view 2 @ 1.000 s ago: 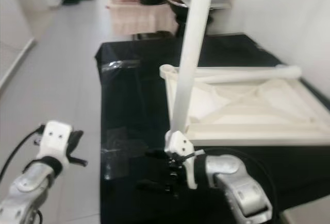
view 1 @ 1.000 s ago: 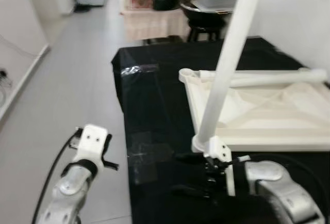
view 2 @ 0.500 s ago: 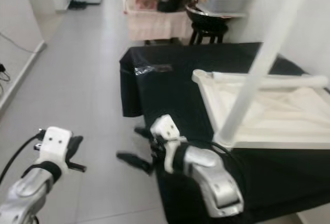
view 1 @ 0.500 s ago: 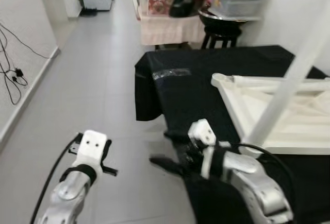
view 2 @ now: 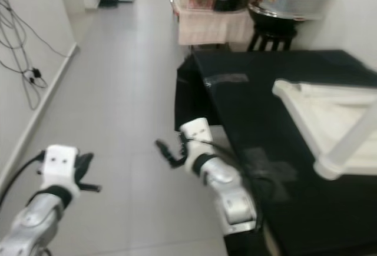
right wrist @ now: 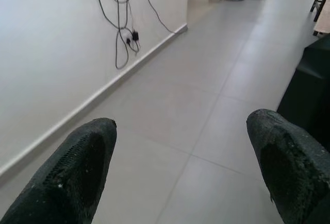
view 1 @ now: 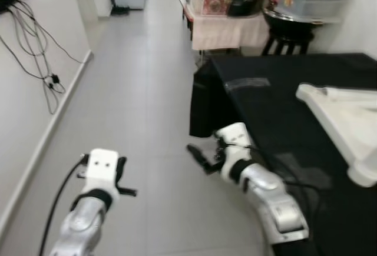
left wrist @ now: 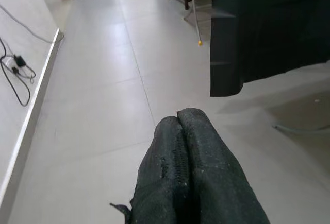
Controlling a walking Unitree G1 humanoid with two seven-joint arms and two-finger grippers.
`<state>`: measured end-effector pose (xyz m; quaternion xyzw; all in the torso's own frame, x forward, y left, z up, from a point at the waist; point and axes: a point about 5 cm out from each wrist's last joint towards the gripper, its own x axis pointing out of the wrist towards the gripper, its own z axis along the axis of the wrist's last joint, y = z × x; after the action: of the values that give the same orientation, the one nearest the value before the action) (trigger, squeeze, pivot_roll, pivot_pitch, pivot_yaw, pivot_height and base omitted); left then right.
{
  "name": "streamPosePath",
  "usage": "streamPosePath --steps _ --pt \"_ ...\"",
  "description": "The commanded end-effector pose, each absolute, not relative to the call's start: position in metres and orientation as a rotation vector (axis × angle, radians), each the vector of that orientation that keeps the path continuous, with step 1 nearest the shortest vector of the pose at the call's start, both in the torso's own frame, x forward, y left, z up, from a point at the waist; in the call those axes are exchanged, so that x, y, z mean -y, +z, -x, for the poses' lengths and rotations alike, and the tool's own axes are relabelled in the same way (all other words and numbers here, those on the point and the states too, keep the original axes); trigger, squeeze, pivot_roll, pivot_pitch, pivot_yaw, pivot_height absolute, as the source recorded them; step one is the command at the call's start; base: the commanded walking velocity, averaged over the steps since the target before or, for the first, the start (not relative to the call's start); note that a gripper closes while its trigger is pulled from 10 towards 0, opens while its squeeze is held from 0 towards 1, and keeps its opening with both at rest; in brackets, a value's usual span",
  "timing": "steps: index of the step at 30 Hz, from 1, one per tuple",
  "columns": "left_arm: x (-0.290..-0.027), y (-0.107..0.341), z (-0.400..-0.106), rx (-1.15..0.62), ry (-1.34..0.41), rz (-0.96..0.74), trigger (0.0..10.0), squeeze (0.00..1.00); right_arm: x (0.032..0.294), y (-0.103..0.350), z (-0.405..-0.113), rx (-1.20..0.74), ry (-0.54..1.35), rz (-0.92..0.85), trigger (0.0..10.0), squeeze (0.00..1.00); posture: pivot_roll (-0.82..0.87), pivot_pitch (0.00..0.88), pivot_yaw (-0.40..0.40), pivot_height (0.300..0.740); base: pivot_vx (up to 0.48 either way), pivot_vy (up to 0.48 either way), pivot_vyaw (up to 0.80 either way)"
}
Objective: Building children table
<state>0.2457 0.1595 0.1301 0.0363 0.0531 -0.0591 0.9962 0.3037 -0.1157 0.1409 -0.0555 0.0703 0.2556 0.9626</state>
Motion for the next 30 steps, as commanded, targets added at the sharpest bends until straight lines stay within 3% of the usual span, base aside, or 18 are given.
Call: streamPosePath --steps 1,13,30 --pt "-0.158 0.129 -0.248 -0.097 -0.127 -0.086 10.0 0.0 0.119 0.136 -0.306 -0.155 0.477 0.111 10.0 0.0 0.0 0.003 -0.033 0.74 0.0 0.48 0.0" --pt "-0.148 0.134 -0.254 -0.049 -0.177 -0.058 10.0 0.0 0.122 0.133 -0.311 -0.135 0.356 0.085 10.0 0.0 -0.03 0.0 -0.005 0.74 0.0 0.04 0.0" --pt "-0.145 0.131 -0.253 -0.058 -0.221 -0.022 10.0 0.0 0.114 0.142 -0.315 -0.105 0.386 -0.017 10.0 0.0 -0.03 0.029 -0.01 0.74 0.06 0.0 0.0"
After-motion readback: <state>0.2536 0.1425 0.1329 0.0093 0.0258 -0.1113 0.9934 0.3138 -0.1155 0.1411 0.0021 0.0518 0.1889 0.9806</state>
